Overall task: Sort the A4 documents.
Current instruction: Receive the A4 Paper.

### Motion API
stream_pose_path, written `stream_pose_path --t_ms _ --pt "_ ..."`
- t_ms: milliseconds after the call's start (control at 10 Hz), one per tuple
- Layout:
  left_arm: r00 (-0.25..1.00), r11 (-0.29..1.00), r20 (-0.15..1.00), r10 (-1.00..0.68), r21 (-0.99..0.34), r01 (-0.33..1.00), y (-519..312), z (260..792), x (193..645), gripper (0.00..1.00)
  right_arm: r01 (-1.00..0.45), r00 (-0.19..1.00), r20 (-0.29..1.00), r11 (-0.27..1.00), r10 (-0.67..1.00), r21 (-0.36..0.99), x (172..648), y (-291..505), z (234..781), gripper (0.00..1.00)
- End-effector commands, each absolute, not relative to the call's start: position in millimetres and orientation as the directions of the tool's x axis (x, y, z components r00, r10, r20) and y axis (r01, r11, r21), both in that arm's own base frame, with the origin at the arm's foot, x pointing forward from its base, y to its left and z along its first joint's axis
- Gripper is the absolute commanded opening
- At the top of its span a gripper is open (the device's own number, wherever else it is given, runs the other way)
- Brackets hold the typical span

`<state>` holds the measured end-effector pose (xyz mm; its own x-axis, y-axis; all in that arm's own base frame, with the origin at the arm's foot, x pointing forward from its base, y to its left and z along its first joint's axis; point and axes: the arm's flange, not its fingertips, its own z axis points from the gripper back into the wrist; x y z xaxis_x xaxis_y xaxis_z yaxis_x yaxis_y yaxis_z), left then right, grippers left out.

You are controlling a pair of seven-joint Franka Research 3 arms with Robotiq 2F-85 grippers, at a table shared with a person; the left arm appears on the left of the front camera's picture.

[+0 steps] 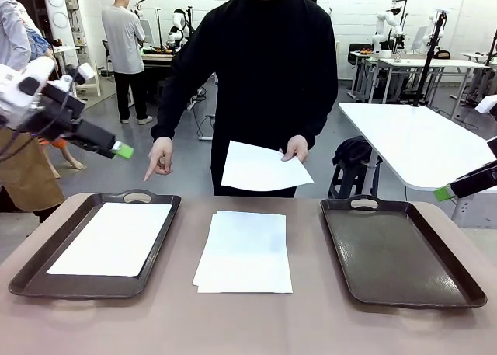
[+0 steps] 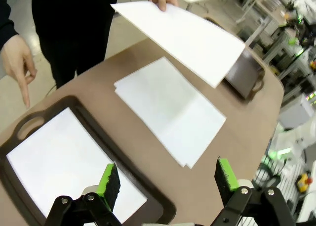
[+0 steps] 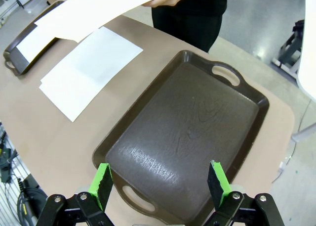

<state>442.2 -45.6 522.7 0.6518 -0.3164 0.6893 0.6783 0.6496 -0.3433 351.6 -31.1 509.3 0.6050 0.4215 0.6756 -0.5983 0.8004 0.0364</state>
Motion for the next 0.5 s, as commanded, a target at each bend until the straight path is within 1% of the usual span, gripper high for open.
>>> stream_pose_path --t_ms 0,200,300,400 --pt "0.717 0.626 0.654 -0.240 -0.461 0.629 -68 506 508 1.00 -0.605 0.605 0.680 0.795 0.415 0.053 353 -31 507 1.00" --pt "0.774 0.592 0.610 -0.169 -0.565 0.574 -89 487 546 1.00 -0.605 0.605 0.680 0.795 0.415 0.053 353 -31 507 1.00" --pt "0.806 0.600 0.584 -0.097 -0.612 0.515 -95 479 565 1.00 -0.605 0.605 0.680 0.795 0.415 0.053 353 -31 507 1.00" --pt "0.835 0.578 0.550 -0.032 -0.671 0.464 -99 471 578 1.00 -0.605 0.605 0.680 0.795 0.415 0.053 353 -31 507 1.00"
